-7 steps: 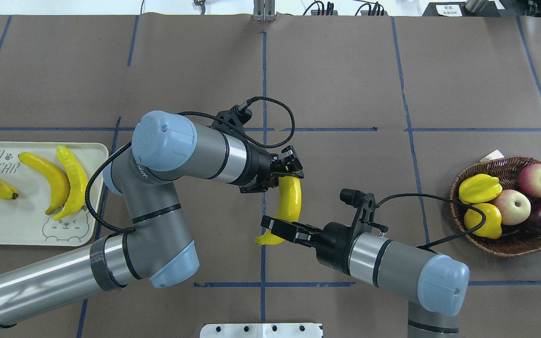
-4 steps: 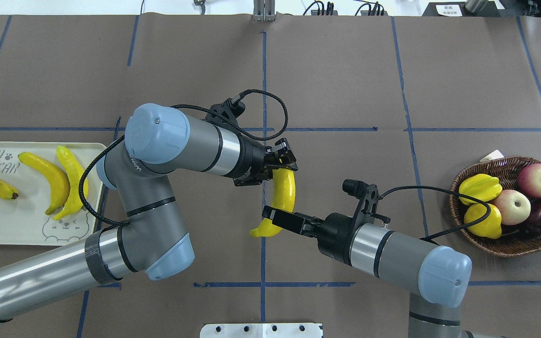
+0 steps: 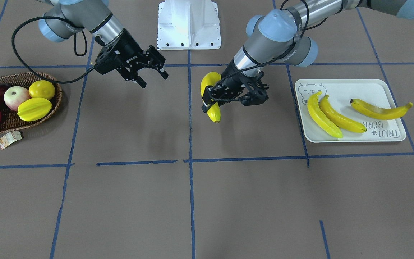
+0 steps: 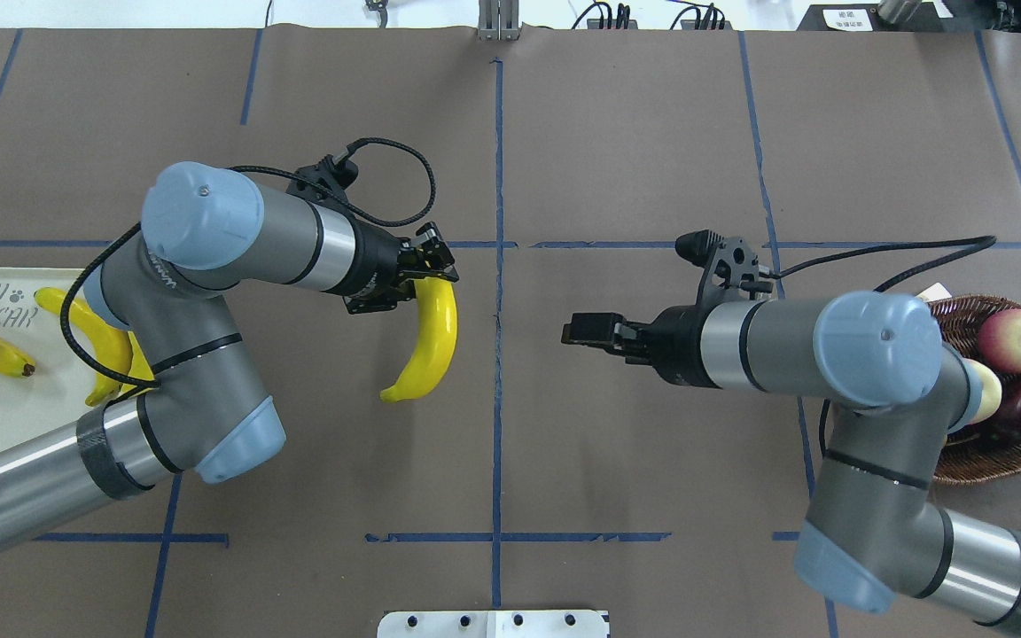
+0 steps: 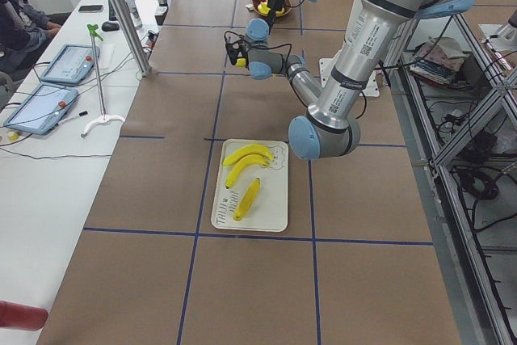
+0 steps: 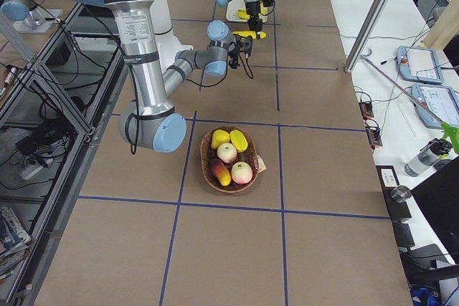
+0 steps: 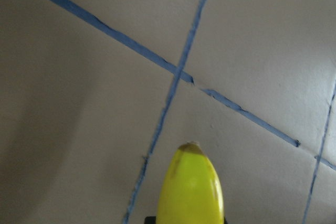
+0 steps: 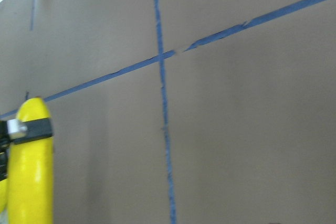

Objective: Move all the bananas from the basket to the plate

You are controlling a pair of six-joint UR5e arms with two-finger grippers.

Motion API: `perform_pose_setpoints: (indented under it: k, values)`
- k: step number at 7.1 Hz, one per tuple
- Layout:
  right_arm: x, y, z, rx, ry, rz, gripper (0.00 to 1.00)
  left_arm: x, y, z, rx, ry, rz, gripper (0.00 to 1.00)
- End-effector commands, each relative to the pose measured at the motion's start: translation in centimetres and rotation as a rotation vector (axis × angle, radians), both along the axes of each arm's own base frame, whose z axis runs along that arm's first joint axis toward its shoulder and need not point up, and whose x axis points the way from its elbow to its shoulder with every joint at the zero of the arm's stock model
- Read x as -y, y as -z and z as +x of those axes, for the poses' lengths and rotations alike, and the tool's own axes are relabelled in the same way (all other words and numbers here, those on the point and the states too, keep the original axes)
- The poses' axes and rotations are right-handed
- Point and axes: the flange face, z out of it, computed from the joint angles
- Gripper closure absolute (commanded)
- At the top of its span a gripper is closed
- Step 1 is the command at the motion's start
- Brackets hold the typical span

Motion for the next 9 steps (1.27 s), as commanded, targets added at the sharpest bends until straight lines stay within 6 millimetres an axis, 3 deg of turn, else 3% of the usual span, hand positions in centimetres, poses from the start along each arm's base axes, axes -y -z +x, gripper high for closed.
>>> perform_pose_setpoints:
  k: [1, 2, 3, 5, 6, 8, 9]
  values:
    - [3.2, -0.9, 3.4, -0.120, 0.024, -0.091, 0.00, 1.3, -0.5, -5.0, 0.201, 0.065, -0.140, 1.00]
    - [3.9, -1.2, 4.7, -0.201, 0.043, -0.121, 0.00, 1.1, -0.9, -6.2, 0.314, 0.129, -0.177, 1.00]
    - [4.6, -1.6, 6.5, -0.313, 0.092, -0.097, 0.00, 0.5, -3.0, -7.0, 0.411, 0.126, -0.202, 1.00]
    - [5.1, -2.1, 9.8, -0.456, 0.154, -0.038, 0.00, -0.1, -5.2, -8.1, 0.559, 0.050, -0.187, 1.00]
    - [5.7, -2.4, 11.4, -0.467, 0.147, -0.037, 0.00, -0.5, -8.8, -8.9, 0.590, 0.055, -0.220, 1.00]
    - [6.8, -4.2, 15.6, -0.430, 0.212, -0.043, 0.00, 2.2, -12.2, -13.4, 0.524, 0.186, -0.275, 0.99]
    - [6.8, -4.4, 15.9, -0.431, 0.211, -0.046, 0.00, 3.1, -13.6, -13.5, 0.452, 0.259, -0.330, 0.98]
